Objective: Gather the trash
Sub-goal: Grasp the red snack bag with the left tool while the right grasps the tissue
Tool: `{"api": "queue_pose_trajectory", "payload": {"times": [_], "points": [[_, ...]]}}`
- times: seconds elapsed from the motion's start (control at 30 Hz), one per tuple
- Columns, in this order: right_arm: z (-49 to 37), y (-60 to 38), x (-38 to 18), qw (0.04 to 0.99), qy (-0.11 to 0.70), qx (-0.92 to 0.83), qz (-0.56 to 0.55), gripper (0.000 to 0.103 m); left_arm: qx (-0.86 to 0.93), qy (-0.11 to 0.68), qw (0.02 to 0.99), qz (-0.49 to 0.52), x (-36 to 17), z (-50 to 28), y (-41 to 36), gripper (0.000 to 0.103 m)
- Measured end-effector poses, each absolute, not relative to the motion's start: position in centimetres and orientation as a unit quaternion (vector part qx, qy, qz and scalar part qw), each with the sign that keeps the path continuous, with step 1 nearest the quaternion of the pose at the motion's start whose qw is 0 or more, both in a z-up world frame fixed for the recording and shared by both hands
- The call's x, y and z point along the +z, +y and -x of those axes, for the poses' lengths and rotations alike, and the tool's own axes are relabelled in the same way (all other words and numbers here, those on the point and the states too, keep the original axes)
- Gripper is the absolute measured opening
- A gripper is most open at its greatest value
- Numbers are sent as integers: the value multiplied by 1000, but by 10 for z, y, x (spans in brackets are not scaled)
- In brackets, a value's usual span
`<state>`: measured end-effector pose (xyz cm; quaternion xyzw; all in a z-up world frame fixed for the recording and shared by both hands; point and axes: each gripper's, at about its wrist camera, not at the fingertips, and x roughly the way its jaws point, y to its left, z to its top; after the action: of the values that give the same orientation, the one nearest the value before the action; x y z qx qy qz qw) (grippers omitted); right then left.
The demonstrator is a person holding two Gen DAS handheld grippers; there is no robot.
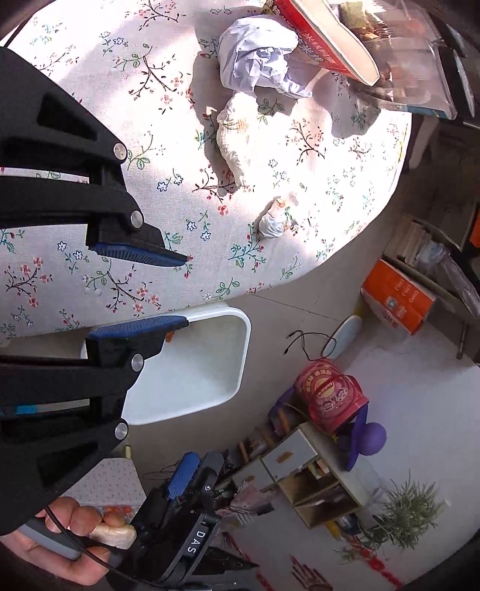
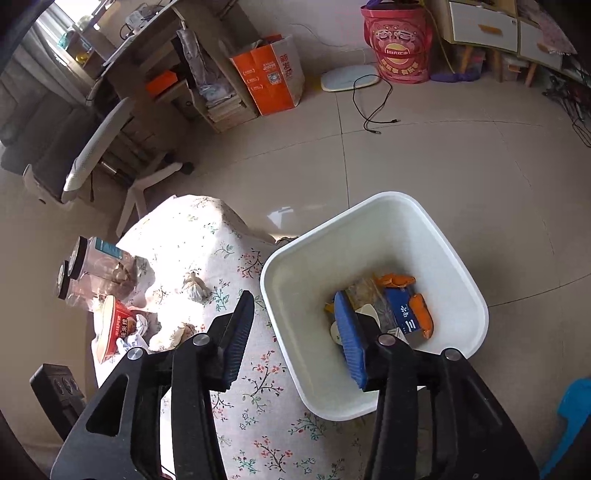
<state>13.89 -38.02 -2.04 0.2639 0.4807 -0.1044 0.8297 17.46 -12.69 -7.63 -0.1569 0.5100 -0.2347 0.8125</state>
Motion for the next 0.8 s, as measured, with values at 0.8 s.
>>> {"api": "queue_pose_trajectory", "payload": {"times": [0.8], "points": [[-203,-281,-55,823,524,-39,-218,61,-14,470,869,153,-56,-208,75,48]]}}
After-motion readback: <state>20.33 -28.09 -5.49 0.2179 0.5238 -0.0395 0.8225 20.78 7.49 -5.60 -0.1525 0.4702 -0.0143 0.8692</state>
